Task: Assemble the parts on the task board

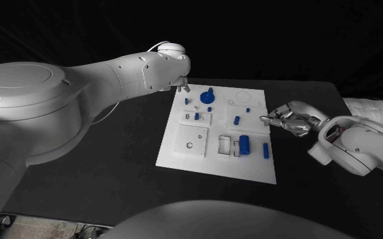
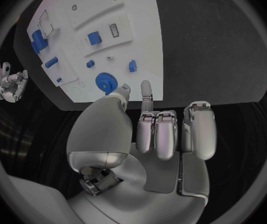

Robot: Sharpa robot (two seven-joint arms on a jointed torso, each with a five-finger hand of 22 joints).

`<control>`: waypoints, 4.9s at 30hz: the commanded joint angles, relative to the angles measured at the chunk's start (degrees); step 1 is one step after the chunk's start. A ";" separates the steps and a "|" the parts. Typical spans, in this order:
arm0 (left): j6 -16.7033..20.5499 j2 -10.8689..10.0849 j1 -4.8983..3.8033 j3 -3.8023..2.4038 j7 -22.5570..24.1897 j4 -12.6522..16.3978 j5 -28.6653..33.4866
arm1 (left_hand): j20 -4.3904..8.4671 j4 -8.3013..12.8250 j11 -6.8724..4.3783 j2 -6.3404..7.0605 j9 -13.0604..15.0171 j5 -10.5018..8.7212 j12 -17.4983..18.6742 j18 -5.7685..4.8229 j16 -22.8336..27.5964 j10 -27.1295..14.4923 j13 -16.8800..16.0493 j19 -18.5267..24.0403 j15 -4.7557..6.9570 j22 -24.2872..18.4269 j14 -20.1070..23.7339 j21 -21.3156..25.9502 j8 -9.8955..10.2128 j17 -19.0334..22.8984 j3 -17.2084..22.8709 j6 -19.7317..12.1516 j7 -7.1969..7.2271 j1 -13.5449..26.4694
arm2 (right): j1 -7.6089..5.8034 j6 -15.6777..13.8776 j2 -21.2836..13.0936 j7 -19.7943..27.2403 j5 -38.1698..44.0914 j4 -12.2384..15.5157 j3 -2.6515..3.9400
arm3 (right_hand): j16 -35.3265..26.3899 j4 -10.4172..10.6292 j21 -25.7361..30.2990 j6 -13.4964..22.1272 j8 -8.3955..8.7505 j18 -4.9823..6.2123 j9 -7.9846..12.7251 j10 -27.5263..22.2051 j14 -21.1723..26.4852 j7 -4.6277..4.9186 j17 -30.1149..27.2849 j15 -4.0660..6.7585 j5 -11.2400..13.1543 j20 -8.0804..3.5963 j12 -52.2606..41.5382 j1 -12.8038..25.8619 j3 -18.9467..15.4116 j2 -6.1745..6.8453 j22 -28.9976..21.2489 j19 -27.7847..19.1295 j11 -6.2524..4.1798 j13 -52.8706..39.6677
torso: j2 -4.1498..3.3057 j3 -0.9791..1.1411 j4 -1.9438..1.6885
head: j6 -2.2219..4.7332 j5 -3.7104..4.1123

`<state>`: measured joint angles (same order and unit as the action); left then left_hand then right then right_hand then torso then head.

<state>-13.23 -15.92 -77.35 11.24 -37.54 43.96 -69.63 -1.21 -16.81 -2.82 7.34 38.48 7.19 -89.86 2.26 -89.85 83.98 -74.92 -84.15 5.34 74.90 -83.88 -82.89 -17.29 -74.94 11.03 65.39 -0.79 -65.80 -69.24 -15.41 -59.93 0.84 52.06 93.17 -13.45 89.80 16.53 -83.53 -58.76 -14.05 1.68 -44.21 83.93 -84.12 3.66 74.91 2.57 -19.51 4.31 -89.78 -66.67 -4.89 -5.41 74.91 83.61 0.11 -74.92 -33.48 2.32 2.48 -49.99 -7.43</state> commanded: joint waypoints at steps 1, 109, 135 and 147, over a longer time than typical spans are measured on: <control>-1.08 0.35 0.19 -0.05 1.39 -0.28 -1.45 | 0.30 -0.08 -0.19 -0.02 0.74 -0.57 -0.14 -0.52 -0.15 6.02 -15.08 -2.57 0.28 12.81 -6.12 0.29 -0.35 -15.06 0.46 -0.64 -0.10 0.78 | 0.02 0.46 0.00 0.48 0.11 0.01 0.00 | 0.20 0.09 -0.21 0.00 0.21 0.27 0.07 6.07 -5.88 0.26 15.09 -0.37 -0.26 0.03 -0.22 -0.14 -0.39 -0.32 12.49 0.44 0.34 -15.08 | -0.03 0.00 0.02 | -0.01 -0.10; -0.37 -4.84 1.83 -0.08 -2.48 9.84 -2.64 | -0.09 2.63 0.12 0.98 5.28 7.46 1.02 0.46 -0.15 5.20 -14.08 -0.14 -0.09 11.48 -6.12 4.73 4.10 -15.06 13.33 -1.81 -0.40 -8.30 | 0.06 1.16 -0.96 -0.33 0.18 0.02 -0.02 | 0.20 -0.16 0.43 -0.09 0.49 0.47 0.08 6.07 -5.88 0.21 15.09 -0.37 -0.88 0.03 -0.22 -0.61 -0.57 -0.52 12.24 -0.11 0.31 -15.08 | 0.00 0.05 -0.04 | -0.01 0.29; 5.47 -13.86 1.24 0.75 -6.06 29.42 -1.65 | -0.03 1.51 0.12 0.58 5.40 7.85 1.59 0.37 -0.15 4.85 -13.56 -0.46 -0.02 11.59 -6.12 4.39 4.45 -15.06 14.49 -2.04 -0.49 -6.86 | 1.12 0.92 -0.70 -0.03 1.43 -0.27 -0.02 | 0.20 -0.33 0.90 0.29 0.97 0.60 0.19 6.07 -5.88 0.31 15.09 -0.40 -1.14 0.04 -0.22 -1.27 -0.66 -0.55 12.06 -0.51 0.37 -15.08 | -0.10 0.03 0.05 | -0.01 -0.51; 5.13 -13.51 1.70 0.89 -6.96 28.75 -1.95 | -0.01 1.28 0.14 0.41 5.34 7.99 1.67 0.38 -0.15 4.81 -13.49 -0.49 -0.02 11.58 -6.12 4.41 4.47 -15.06 14.67 -1.86 -0.53 -6.49 | 1.15 0.97 -0.52 0.03 1.67 -0.43 -0.02 | 0.20 -0.32 0.95 0.35 1.03 0.61 0.21 6.07 -5.88 0.33 15.09 -0.41 -1.16 0.05 -0.22 -1.33 -0.68 -0.55 12.04 -0.56 0.39 -15.08 | -0.02 0.04 0.01 | -0.01 -0.51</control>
<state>-8.32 -29.60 -75.70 12.13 -39.75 72.72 -71.65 -1.62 -15.41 -2.37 7.79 43.87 14.81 -88.32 2.26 -89.85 83.94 -74.92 -84.13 4.92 74.90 -83.88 -78.32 -13.04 -74.93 25.42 63.36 -1.23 -72.70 -68.16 -15.01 -60.52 0.51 52.89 92.75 -13.46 89.80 16.21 -82.83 -58.58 -13.38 1.69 -44.09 83.93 -84.13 3.83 74.91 2.57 -20.31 4.52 -89.78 -67.34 -5.20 -6.09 74.92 83.40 0.11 -74.92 -33.52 2.35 2.51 -49.99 -7.89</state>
